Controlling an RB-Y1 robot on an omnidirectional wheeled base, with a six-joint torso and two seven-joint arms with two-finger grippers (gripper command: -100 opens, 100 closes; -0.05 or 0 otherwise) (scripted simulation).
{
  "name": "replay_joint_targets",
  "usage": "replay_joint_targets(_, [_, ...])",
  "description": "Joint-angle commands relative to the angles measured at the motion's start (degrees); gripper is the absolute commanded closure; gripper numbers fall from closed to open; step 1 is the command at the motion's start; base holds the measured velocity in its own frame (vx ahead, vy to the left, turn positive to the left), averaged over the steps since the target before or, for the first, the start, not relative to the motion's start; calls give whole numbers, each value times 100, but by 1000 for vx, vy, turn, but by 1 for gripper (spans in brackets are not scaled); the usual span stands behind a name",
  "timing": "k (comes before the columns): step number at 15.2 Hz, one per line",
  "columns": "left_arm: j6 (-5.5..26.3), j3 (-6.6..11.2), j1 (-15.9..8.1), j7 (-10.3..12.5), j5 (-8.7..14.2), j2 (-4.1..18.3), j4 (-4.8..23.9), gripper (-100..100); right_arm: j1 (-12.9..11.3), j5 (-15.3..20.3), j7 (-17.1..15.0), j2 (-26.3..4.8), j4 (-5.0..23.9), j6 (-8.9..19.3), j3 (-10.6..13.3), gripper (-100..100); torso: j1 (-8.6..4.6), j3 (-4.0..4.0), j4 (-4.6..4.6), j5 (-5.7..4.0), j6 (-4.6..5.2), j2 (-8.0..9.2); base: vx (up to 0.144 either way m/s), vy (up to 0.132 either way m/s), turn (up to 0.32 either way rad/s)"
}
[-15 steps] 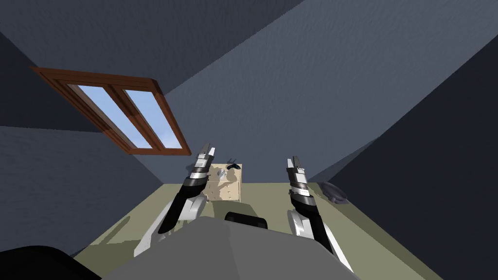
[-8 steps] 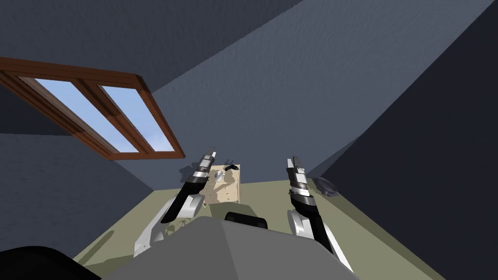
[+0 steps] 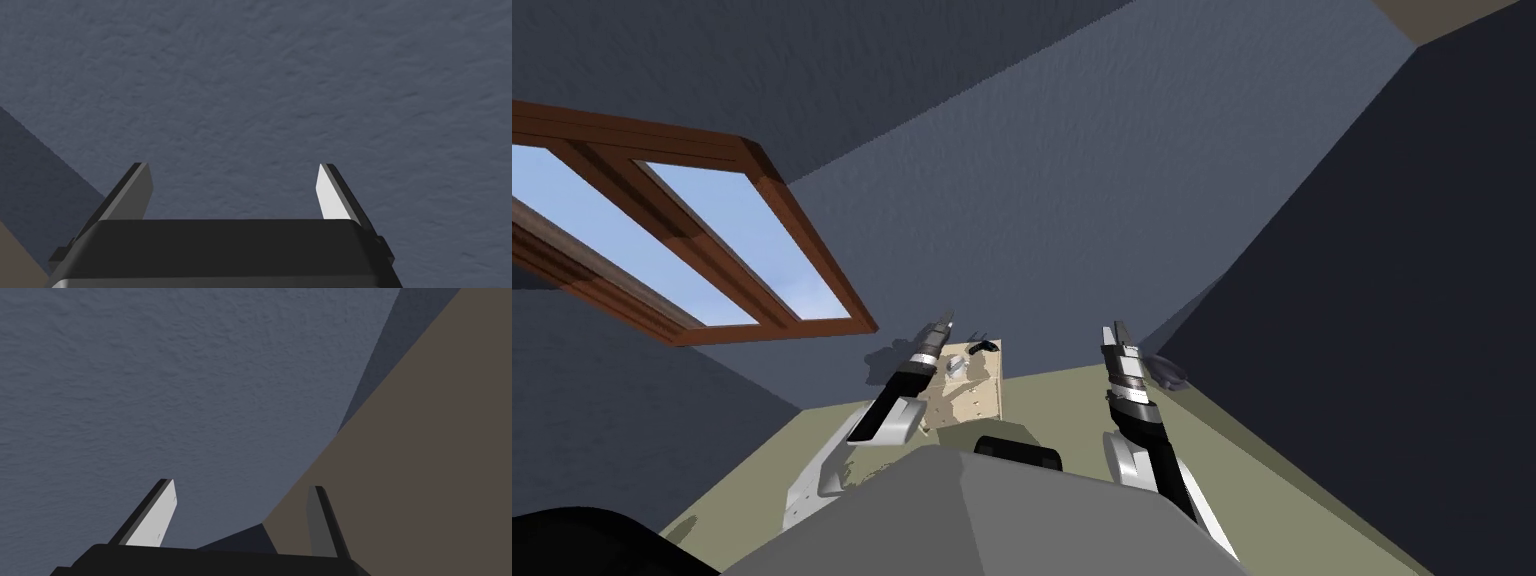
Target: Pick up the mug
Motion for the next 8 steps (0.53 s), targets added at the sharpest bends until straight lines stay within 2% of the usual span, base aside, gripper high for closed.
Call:
replay_joint_targets(1, [286,91,-59,-91,68,67,184,-100,0,0,0,0,0,0,0,0,0,0,0,0,0,0,7,22,-123])
replay_joint_targets(2, [344,91,-59,-91,68,67,184,-100,-1,0,0,0,0,0,0,0,-1,0,0,0,2,0,7,26,-131])
replay_joint_targets(3, [486,178,-103,-163,133,128,361,-100,0,0,0,0,0,0,0,0,-1,0,0,0,1,0,8,31,-192])
replay_joint_targets(5, [610,178,-103,-163,133,128,361,-100,0,0,0,0,0,0,0,0,2,0,0,0,1,-1,6,28,-89])
replay_joint_targets(6, [804,269,-148,-238,202,185,544,-100,0,0,0,0,0,0,0,0,0,0,0,0,-1,1,6,24,-108])
replay_joint_targets(7, [887,269,-148,-238,202,185,544,-100,0,0,0,0,0,0,0,0,0,0,0,-1,1,0,6,26,-126])
replay_joint_targets(8, [1051,362,-195,-315,272,239,732,-100,0,0,0,0,0,0,0,0,0,0,0,0,0,1,4,28,-169])
